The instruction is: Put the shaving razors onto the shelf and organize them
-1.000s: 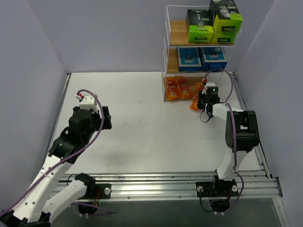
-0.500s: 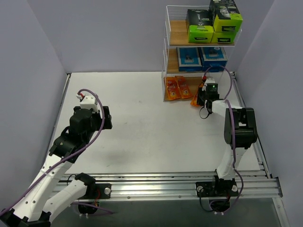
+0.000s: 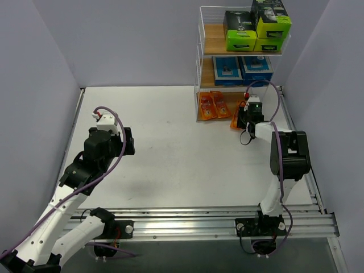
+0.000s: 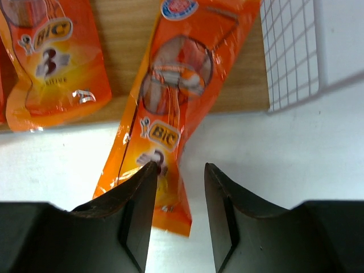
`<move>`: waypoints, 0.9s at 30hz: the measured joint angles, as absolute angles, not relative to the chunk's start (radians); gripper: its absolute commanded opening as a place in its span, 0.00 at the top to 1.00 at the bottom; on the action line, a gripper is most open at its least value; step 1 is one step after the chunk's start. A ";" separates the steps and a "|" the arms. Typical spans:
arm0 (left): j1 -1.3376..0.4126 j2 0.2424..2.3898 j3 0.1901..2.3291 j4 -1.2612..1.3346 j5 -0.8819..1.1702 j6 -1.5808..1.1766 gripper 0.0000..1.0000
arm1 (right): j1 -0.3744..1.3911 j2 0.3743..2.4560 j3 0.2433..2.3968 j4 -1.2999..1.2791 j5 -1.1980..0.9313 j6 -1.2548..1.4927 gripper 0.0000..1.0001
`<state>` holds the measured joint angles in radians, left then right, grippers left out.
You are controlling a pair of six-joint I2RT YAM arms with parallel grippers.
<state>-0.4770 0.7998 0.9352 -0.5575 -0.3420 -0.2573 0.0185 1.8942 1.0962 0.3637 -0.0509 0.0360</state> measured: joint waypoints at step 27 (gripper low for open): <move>-0.477 0.793 0.935 -0.557 -0.324 -0.258 0.05 | -0.025 1.545 0.826 0.374 -0.049 0.197 0.68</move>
